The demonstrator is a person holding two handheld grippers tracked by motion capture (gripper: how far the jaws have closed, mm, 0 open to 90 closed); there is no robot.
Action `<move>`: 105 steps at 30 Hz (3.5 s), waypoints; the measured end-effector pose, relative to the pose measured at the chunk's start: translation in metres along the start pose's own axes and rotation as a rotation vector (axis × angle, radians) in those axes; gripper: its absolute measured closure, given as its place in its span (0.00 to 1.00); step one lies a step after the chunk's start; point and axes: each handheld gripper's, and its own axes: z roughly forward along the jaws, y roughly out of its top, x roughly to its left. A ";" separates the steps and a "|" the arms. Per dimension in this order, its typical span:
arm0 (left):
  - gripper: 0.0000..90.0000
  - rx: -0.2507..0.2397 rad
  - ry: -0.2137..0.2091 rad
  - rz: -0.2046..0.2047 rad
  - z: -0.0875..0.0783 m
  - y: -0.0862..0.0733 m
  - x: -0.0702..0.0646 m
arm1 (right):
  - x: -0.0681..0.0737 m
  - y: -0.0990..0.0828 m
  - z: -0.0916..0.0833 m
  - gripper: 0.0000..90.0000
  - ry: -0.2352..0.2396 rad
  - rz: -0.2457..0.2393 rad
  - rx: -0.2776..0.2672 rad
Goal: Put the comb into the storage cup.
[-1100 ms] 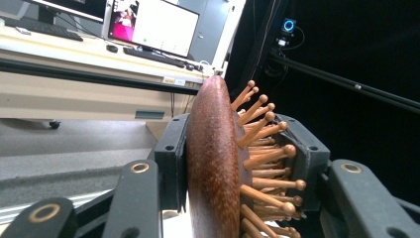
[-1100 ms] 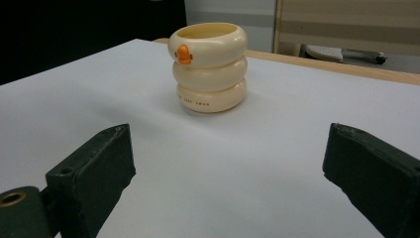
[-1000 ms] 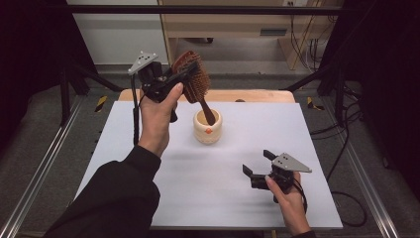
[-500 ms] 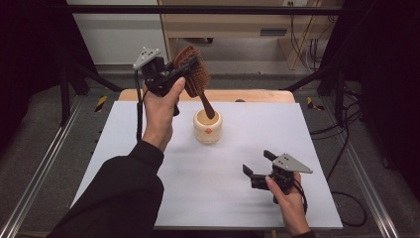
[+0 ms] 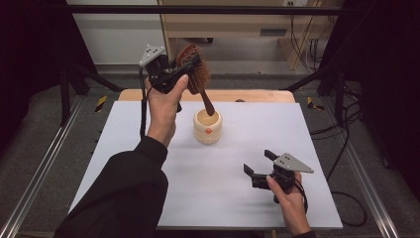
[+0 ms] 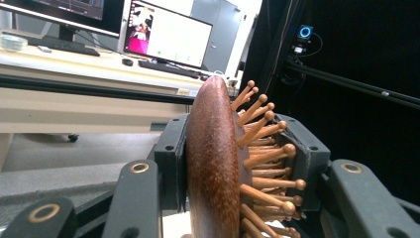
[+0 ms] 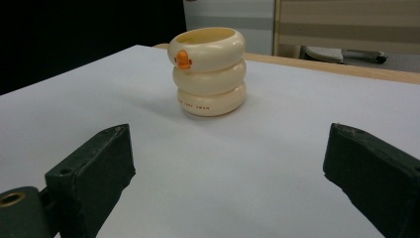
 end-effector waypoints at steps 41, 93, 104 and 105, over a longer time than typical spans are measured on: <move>0.57 0.058 0.036 0.084 0.029 -0.031 0.009 | -0.002 -0.001 -0.001 0.04 -0.010 0.025 0.002; 0.57 0.088 0.054 0.080 0.038 -0.055 0.021 | -0.002 -0.002 0.002 0.05 -0.020 0.027 0.025; 0.57 0.093 0.060 0.074 0.039 -0.061 0.026 | -0.002 -0.003 0.002 0.05 -0.017 0.024 0.026; 0.57 0.093 0.061 0.074 0.039 -0.061 0.026 | -0.002 -0.003 0.002 0.05 -0.017 0.024 0.026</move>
